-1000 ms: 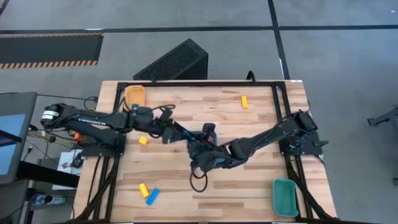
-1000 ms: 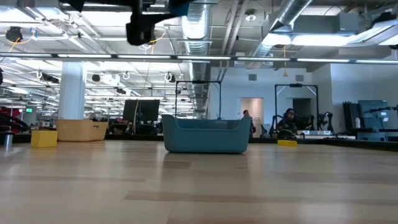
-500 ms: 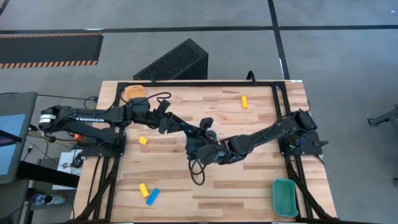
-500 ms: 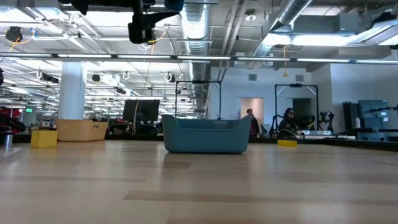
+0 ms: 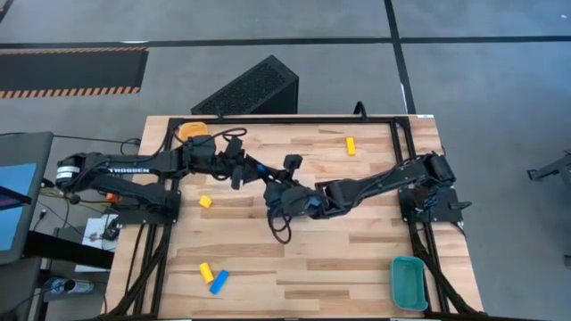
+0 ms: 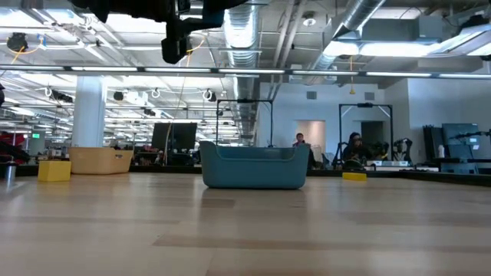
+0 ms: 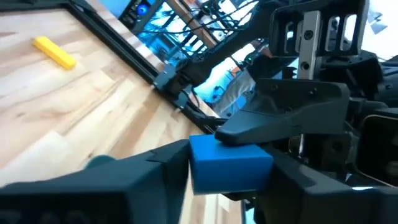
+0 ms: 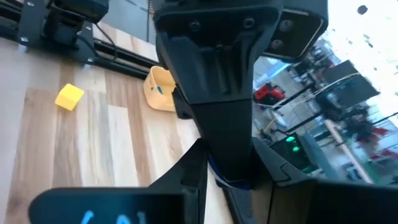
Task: Sort & place blocks by color
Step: Put the right blue block into the yellow bin
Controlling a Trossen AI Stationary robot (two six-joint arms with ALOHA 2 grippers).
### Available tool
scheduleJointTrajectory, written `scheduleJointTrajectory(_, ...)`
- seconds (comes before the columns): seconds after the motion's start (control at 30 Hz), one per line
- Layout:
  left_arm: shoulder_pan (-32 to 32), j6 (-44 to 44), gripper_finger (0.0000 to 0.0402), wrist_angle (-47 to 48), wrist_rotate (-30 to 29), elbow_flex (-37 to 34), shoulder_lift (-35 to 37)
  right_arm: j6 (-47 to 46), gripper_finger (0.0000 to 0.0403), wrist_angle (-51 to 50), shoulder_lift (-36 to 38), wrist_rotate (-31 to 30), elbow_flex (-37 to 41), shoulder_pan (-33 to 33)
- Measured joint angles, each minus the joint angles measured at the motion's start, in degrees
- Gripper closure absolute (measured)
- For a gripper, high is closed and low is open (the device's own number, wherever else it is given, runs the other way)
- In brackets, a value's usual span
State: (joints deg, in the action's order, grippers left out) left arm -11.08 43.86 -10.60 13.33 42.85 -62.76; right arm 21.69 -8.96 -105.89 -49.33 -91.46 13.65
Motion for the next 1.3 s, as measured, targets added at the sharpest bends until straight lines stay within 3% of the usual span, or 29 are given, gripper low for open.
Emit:
scheduleJointTrajectory(0.1, -1.73, 0.20, 0.0298, 0.78, 0.82, -0.06, 0.19, -3.79, 0.0320, -1.35, 0.03, 2.15, -0.03, -1.12)
scheduleJointTrajectory(0.47, -2.66, -0.90, 0.0298, 4.73, 3.65, 0.00, 0.34, -9.66, 0.0309, -2.63, 0.03, 5.92, -0.02, -2.18)
scheduleJointTrajectory(0.63, -3.72, -2.80, 0.0298, 10.35, -0.73, -0.03, 1.82, -20.70, 0.0256, -8.50, 1.05, 4.02, 0.04, -2.22)
scheduleJointTrajectory(0.7, -4.78, -4.01, 0.0298, 15.47, -4.41, -0.09, 3.24, -23.93, 0.0231, -9.68, 2.18, 4.02, -0.14, -2.54)
scheduleJointTrajectory(0.87, -9.83, -6.95, 0.0298, 30.48, -13.41, -0.11, 8.47, -32.13, 0.0184, -23.74, 4.77, 3.78, -0.09, -4.66)
scheduleJointTrajectory(0.97, -13.74, -8.44, 0.0298, 36.66, -18.83, -0.11, 10.22, -36.44, 0.0176, -33.10, 6.94, 2.69, -0.10, -6.27)
scheduleJointTrajectory(1.03, -17.06, -9.82, 0.0298, 40.01, -18.63, -0.11, 10.14, -37.33, 0.0178, -36.67, 8.19, 2.69, 0.44, -7.50)
scheduleJointTrajectory(1.17, -22.58, -10.31, 0.0298, 43.08, -15.51, -0.11, 7.37, -36.85, 0.0187, -37.14, 11.30, 3.08, 3.15, -9.82)
scheduleJointTrajectory(1.3, -26.87, -11.38, 0.0298, 43.63, -17.53, -0.11, 3.98, -36.67, 0.0196, -35.79, 16.76, 4.49, 8.22, -12.19)
